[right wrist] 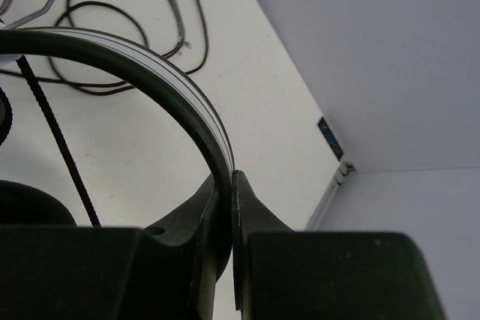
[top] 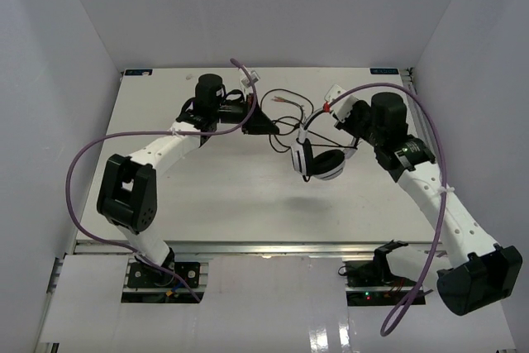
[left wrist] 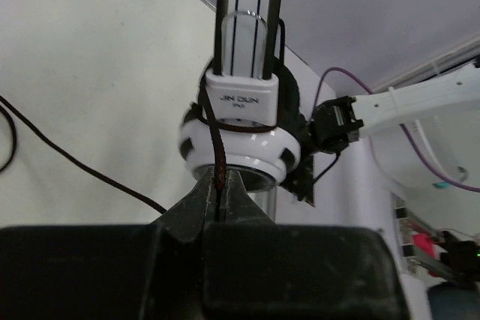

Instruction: Wrap the headphones

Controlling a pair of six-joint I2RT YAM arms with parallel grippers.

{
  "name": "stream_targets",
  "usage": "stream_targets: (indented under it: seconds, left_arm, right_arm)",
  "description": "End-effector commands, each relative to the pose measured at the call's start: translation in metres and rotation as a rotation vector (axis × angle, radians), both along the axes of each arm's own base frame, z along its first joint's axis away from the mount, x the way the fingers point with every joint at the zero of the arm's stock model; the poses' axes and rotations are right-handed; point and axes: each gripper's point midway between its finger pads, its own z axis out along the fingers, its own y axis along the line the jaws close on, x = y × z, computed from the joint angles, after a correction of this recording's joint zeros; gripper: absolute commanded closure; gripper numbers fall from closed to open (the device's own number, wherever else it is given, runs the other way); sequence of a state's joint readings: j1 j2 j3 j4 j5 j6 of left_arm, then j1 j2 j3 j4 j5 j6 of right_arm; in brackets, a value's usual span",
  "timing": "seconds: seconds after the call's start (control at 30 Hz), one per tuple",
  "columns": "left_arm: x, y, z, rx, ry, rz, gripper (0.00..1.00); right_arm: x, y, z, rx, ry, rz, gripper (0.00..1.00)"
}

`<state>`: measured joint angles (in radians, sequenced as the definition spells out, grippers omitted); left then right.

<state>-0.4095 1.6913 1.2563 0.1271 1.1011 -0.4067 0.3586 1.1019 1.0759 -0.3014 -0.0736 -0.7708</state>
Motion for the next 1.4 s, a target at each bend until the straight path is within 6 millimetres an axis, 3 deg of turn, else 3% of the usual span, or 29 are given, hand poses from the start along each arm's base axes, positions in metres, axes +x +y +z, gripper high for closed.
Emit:
stream_targets:
  seconds: [0.0,0.17,0.23,0.33,0.4,0.63,0.77,0.9,0.97,1.0,1.1,1.27,1.37]
  left_arm:
    - [-0.036,-0.008,0.03,-0.032,0.181,-0.12,1.0]
    - [-0.06,-0.026,0.038,-0.048,0.251,-0.159,1.0]
    - [-0.063,-0.035,0.047,-0.076,0.23,-0.149,1.0]
    - [-0.056,-0.05,0.061,-0.14,0.25,-0.057,0.98]
    - [-0.044,-0.06,0.075,-0.205,0.268,0.056,0.89]
    - [0.001,-0.07,0.083,-0.236,0.278,0.36,0.72]
    - [-0.002,-0.089,0.065,-0.178,0.265,0.381,0.66]
    - [-0.02,-0.118,0.035,-0.105,0.171,0.378,0.57]
    - [-0.022,-0.124,0.024,-0.06,0.017,0.401,0.51]
    - [-0.032,-0.13,0.016,-0.038,-0.073,0.378,0.5]
    - [-0.046,-0.133,-0.004,0.008,-0.251,0.386,0.47]
    - [-0.057,-0.112,-0.034,0.032,-0.501,0.465,0.45]
    - [-0.048,-0.1,-0.053,0.099,-0.663,0.55,0.43]
  right_arm:
    - [0.033,-0.032,0.063,0.043,-0.333,-0.382,0.92]
    - [0.051,-0.031,0.082,0.179,-0.447,-0.579,0.92]
    - [0.055,-0.033,0.08,0.22,-0.465,-0.659,0.92]
    - [0.061,-0.029,0.08,0.364,-0.467,-0.742,0.92]
    - [0.065,-0.022,0.076,0.421,-0.434,-0.754,0.92]
    - [0.077,0.012,0.048,0.563,-0.217,-0.714,0.92]
    - [0.078,0.029,0.043,0.633,-0.118,-0.683,0.92]
    - [0.079,0.047,0.047,0.734,0.009,-0.639,0.92]
    - [0.078,0.046,0.063,0.773,0.055,-0.627,0.92]
    - [0.076,0.05,0.074,0.808,0.087,-0.597,0.92]
    - [0.071,0.041,0.097,0.888,0.137,-0.557,0.92]
    - [0.054,0.041,0.123,0.988,0.235,-0.448,0.92]
    - [0.033,0.049,0.136,1.029,0.313,-0.345,0.92]
